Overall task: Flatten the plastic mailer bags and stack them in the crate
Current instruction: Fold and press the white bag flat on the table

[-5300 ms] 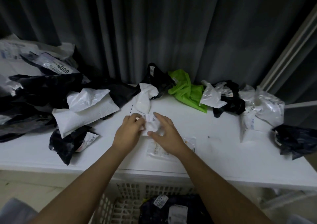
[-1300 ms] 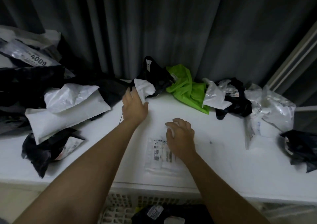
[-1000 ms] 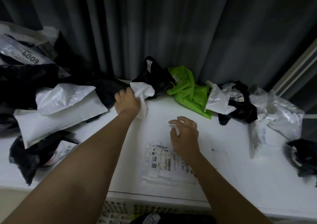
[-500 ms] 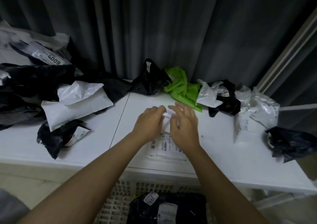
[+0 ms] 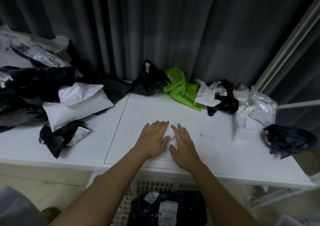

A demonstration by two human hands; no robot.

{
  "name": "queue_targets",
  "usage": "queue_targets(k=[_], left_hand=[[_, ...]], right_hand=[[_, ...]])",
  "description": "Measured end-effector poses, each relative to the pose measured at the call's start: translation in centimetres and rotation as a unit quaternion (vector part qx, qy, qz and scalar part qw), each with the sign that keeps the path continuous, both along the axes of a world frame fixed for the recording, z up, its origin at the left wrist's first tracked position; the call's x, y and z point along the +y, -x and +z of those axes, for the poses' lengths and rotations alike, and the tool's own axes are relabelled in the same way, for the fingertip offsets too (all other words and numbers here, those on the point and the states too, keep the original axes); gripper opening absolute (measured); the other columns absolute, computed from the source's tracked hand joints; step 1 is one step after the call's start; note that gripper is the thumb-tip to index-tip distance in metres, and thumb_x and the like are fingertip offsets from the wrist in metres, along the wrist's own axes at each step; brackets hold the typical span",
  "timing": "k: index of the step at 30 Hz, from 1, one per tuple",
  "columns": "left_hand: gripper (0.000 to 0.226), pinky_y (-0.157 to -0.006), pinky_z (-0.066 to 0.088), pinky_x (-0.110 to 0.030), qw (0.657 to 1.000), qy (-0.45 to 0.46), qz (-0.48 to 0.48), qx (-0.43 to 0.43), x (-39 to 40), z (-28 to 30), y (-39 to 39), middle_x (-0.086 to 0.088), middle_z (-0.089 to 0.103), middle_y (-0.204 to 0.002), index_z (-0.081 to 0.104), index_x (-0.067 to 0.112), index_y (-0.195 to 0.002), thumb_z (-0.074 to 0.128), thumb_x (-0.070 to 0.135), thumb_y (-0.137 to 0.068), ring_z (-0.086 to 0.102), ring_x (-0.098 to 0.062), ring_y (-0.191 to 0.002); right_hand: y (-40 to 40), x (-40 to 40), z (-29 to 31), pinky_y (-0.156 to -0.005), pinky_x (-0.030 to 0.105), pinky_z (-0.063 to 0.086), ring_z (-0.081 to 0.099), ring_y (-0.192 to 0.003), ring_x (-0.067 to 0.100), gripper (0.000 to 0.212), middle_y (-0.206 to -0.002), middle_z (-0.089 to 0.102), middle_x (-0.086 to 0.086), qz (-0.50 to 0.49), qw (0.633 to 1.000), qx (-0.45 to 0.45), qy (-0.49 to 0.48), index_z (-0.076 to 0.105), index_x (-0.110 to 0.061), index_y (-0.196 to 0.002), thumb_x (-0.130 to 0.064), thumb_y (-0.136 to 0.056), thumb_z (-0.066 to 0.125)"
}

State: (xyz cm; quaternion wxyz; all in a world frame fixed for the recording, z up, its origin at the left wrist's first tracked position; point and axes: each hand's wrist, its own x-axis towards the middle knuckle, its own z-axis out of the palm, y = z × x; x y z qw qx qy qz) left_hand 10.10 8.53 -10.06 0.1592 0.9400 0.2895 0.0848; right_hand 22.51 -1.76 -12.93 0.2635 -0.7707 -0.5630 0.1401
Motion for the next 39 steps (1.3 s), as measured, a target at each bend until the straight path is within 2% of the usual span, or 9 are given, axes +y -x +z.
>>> queue_targets(k=[6, 10, 14, 19, 22, 25, 30, 34, 39], left_hand=[[0.063, -0.119, 0.000, -0.040, 0.997, -0.015, 0.002, 0.077, -0.7, -1.1, 0.7, 0.002, 0.003, -0.161, 0.001, 0.017, -0.153, 0.021, 0.046, -0.101, 0.001, -0.015, -0.148], [0.079, -0.119, 0.001, -0.040, 0.995, -0.045, 0.013, 0.093, -1.0, -1.9, 1.1, 0.000, 0.000, -0.161, -0.003, 0.017, -0.153, -0.005, 0.059, -0.086, 0.000, -0.016, -0.148], [0.082, -0.118, -0.001, -0.039, 0.996, -0.032, 0.029, 0.073, -1.4, -2.3, 1.2, 0.001, -0.005, -0.161, -0.006, 0.019, -0.153, -0.013, 0.055, -0.079, -0.004, -0.015, -0.148], [0.069, -0.119, -0.002, -0.037, 0.997, 0.007, 0.061, 0.047, -1.5, -2.2, 1.5, 0.003, -0.003, -0.161, -0.004, 0.022, -0.153, -0.003, 0.043, -0.087, -0.004, -0.013, -0.148], [0.077, -0.118, 0.000, -0.038, 0.996, -0.008, 0.079, 0.037, -1.6, -2.6, 1.2, 0.002, 0.000, -0.161, -0.002, 0.022, -0.153, -0.016, 0.048, -0.082, -0.002, -0.014, -0.148], [0.085, -0.118, 0.001, -0.041, 0.995, -0.027, 0.080, 0.051, -1.5, -3.0, 1.1, 0.001, -0.001, -0.161, -0.005, 0.022, -0.153, -0.022, 0.049, -0.074, -0.002, -0.015, -0.148], [0.084, -0.117, -0.002, -0.043, 0.994, -0.027, 0.081, 0.062, -1.6, -3.7, 1.5, 0.001, -0.010, -0.161, -0.011, 0.022, -0.152, -0.022, 0.050, -0.073, -0.010, -0.014, -0.147], [0.079, -0.117, -0.004, -0.044, 0.994, -0.010, 0.081, 0.074, -1.7, -4.1, 1.6, -0.002, -0.014, -0.160, -0.012, 0.023, -0.151, -0.019, 0.050, -0.078, -0.014, -0.016, -0.147], [0.056, -0.117, -0.010, -0.046, 0.990, 0.035, 0.092, 0.100, -1.7, -3.4, 1.4, -0.003, -0.019, -0.159, -0.014, 0.022, -0.151, 0.010, 0.038, -0.103, -0.018, -0.016, -0.146]], right_hand=[[0.4, -0.4, -0.4, -0.120, 0.041, 0.005, -0.002, -0.148, 0.026, 0.067, -0.160, -0.001, 0.007, 0.011, 1.000, -0.018, 0.009, 0.009, -0.018, -0.153, -0.024, -0.093, 0.040], [0.8, -0.1, -0.1, -0.119, 0.043, -0.001, -0.008, -0.148, 0.022, 0.069, -0.161, -0.005, 0.006, -0.003, 0.998, -0.051, 0.036, 0.007, -0.018, -0.153, -0.032, -0.092, 0.036], [1.3, 1.2, 1.2, -0.117, 0.034, -0.009, -0.009, -0.145, 0.009, 0.069, -0.160, 0.002, -0.001, 0.004, 0.996, -0.085, -0.035, 0.018, -0.017, -0.152, -0.039, -0.087, 0.013], [0.8, 2.9, 0.6, -0.118, 0.035, -0.006, -0.002, -0.148, 0.014, 0.062, -0.161, 0.010, 0.001, 0.038, 0.991, -0.125, 0.032, 0.021, -0.018, -0.152, -0.039, -0.095, 0.008], [0.8, 3.1, 0.4, -0.118, 0.037, -0.003, 0.000, -0.148, 0.016, 0.073, -0.161, 0.011, 0.001, 0.018, 0.990, -0.129, 0.046, 0.021, -0.019, -0.152, -0.048, -0.089, -0.004], [0.8, 3.2, 0.3, -0.119, 0.039, 0.000, -0.002, -0.148, 0.017, 0.068, -0.161, 0.009, 0.002, 0.005, 0.989, -0.128, 0.070, 0.019, -0.020, -0.152, -0.045, -0.091, 0.002], [0.8, 3.3, 0.0, -0.118, 0.039, -0.001, -0.005, -0.148, 0.017, 0.052, -0.162, 0.005, 0.000, -0.003, 0.992, -0.083, 0.092, 0.016, -0.023, -0.153, -0.038, -0.103, 0.024], [0.5, 3.3, -0.2, -0.118, 0.041, 0.000, -0.006, -0.148, 0.019, 0.056, -0.162, 0.001, 0.000, -0.004, 0.986, -0.106, 0.128, 0.011, -0.025, -0.153, -0.044, -0.102, 0.024], [0.4, 3.5, 0.2, -0.118, 0.044, -0.004, -0.011, -0.148, 0.021, 0.059, -0.161, -0.006, 0.003, -0.002, 0.976, -0.133, 0.175, 0.007, -0.024, -0.154, -0.049, -0.101, 0.019]])
